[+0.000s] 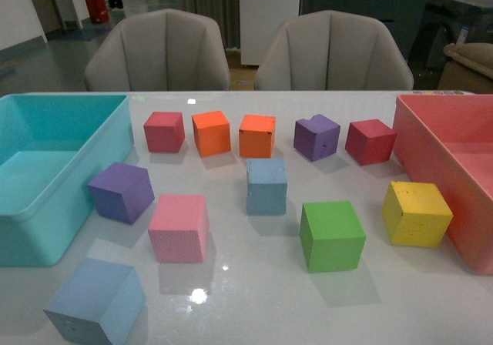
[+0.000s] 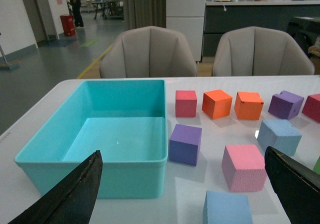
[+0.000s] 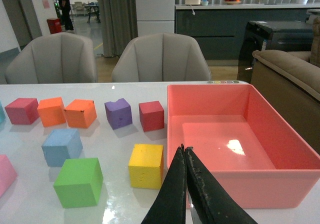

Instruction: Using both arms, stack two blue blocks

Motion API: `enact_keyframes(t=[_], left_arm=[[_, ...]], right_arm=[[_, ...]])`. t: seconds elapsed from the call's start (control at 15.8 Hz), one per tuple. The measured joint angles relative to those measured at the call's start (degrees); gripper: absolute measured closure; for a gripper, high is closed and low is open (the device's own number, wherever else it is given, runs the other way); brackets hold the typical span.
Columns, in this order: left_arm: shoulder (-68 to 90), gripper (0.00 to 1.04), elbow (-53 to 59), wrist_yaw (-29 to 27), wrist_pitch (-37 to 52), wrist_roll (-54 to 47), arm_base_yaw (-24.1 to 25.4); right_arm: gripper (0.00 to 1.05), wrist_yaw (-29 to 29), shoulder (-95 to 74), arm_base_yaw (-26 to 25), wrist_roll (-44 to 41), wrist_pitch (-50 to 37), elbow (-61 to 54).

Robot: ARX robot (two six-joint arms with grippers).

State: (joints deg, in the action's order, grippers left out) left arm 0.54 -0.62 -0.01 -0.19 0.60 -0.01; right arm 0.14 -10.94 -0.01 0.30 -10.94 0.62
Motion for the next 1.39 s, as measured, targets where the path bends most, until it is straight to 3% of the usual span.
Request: enact_keyframes(t=[0.13,0.19,0.5,0.76,1.14,1.33,1.39], left_arm=[[0.0,0.07,0.0,0.0,0.0,0.0,0.0],[0.0,0.07,0.0,-0.04,0.0,0.0,0.0],[0.0,0.07,0.0,0.0,-0.02,0.0,0.0],[0.0,0.07,0.0,0.0,0.0,0.0,0.0],[0.02,0.07,0.0,0.0,0.0,0.0,0.0],[0.33,0.07,-0.35,-1.2,-1.84,-0.02,-0.46],[5.73,0.07,-4.44,-10.58,-11.19,-0.04,-5.88]], right_arm=[[1.03,0.0,3.06,0.0,0.0,3.96,0.09],[1.03,-0.13,9.2,0.0,0.0,11.54,0.04],[1.03,-0.15,10.69,0.0,-0.02,11.15,0.04],[0.7,-0.15,10.69,0.0,-0.11,11.15,0.04],[0.08,-0.15,10.69,0.0,-0.11,11.15,0.04],[0.07,-0.15,10.69,0.0,-0.13,11.15,0.04],[0.06,-0.07,10.69,0.0,-0.11,11.17,0.04]])
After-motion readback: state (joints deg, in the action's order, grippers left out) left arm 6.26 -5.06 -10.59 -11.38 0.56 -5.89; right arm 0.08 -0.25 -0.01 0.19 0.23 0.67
